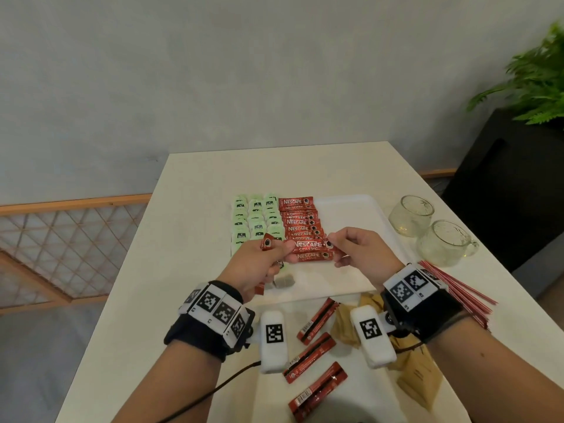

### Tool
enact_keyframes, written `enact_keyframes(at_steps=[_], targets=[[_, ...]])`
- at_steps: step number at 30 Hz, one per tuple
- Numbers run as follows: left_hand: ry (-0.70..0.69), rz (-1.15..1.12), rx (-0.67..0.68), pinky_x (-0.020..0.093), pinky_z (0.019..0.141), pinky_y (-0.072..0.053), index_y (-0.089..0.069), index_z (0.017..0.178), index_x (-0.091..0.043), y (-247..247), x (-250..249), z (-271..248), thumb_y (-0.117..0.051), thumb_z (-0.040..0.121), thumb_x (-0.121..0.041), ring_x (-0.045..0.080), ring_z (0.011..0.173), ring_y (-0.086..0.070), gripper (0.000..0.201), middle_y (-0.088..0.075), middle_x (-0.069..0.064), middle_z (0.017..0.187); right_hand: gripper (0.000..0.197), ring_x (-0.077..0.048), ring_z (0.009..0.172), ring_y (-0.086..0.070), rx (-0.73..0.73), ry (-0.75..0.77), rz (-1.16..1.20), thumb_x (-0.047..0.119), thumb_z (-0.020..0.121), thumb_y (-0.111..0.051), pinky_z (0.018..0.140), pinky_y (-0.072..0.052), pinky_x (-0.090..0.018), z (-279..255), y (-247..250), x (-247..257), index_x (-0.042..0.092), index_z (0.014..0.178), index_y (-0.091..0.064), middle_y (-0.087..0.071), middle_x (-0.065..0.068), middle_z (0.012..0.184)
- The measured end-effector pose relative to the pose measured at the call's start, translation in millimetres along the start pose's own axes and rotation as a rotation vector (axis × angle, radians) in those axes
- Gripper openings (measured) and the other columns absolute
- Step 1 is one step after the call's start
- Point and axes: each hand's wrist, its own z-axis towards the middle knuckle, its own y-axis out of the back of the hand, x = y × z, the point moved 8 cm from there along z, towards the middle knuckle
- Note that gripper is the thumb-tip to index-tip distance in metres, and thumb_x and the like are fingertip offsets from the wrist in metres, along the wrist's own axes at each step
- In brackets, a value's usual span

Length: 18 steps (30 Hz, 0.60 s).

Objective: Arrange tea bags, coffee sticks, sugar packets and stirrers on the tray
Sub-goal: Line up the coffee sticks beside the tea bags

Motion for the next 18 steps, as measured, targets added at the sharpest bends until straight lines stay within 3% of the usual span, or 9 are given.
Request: enact_keyframes(at_steps=[4, 7, 10, 14, 16, 18], targets=[[-0.047, 0.072, -0.049, 0.014, 0.037, -0.028, -0.07, 0.093, -0.006, 1, 1, -4, -0.063, 0.094, -0.023, 0.005, 0.04, -0.035, 0.019, -0.071, -0.002, 0.069, 0.02, -0.017, 0.061, -0.06, 0.097, -0.113, 0.117, 0.024, 0.089, -0.065, 0.066, -0.056, -0.029, -6, -14, -1, 0.005, 0.085, -0.066, -0.064, -0.01, 0.075], [-0.071, 0.109, -0.037, 0.016, 0.039, -0.029, -0.072, 0.092, -0.009, -9, -1, -6, -0.066, 0.093, -0.025, 0.007, 0.042, -0.036, 0.017, -0.074, 0.001, 0.075, 0.019, -0.015, 0.057, -0.058, 0.171, -0.127, 0.053, 0.024, 0.086, -0.07, 0.063, -0.055, -0.027, -10, -27, 2, 0.005, 0.086, -0.069, -0.064, -0.007, 0.069], [-0.079, 0.135, -0.031, 0.016, 0.039, -0.029, -0.071, 0.086, -0.014, -16, -3, -6, -0.066, 0.093, -0.024, 0.008, 0.043, -0.036, 0.013, -0.074, 0.003, 0.077, 0.015, -0.013, 0.05, -0.053, 0.125, -0.111, -0.002, 0.016, 0.079, -0.077, 0.055, -0.053, -0.024, -7, -25, 0, 0.004, 0.084, -0.071, -0.061, -0.004, 0.061], [-0.062, 0.09, -0.067, 0.015, 0.037, -0.029, -0.069, 0.084, -0.011, -7, -1, -1, -0.066, 0.093, -0.025, 0.005, 0.04, -0.035, 0.017, -0.074, 0.003, 0.08, 0.016, -0.013, 0.045, -0.052, -0.001, -0.116, 0.072, 0.011, 0.076, -0.078, 0.05, -0.05, -0.022, -1, -2, -2, 0.003, 0.077, -0.065, -0.065, -0.01, 0.065], [-0.049, 0.092, -0.053, 0.015, 0.036, -0.029, -0.069, 0.086, -0.01, -6, 0, -1, -0.066, 0.093, -0.026, 0.005, 0.04, -0.034, 0.017, -0.073, 0.002, 0.078, 0.011, -0.014, 0.049, -0.059, 0.012, -0.128, 0.101, 0.008, 0.081, -0.074, 0.053, -0.054, -0.024, -1, 3, -4, 0.001, 0.08, -0.065, -0.069, -0.014, 0.071], [-0.031, 0.162, -0.057, 0.015, 0.036, -0.029, -0.067, 0.087, -0.013, -7, -1, -1, -0.064, 0.094, -0.032, 0.005, 0.04, -0.032, 0.021, -0.064, -0.006, 0.065, 0.006, -0.017, 0.056, -0.066, 0.023, -0.149, 0.109, 0.007, 0.086, -0.067, 0.059, -0.058, -0.027, 1, 10, -10, 0.0, 0.085, -0.067, -0.072, -0.018, 0.079]])
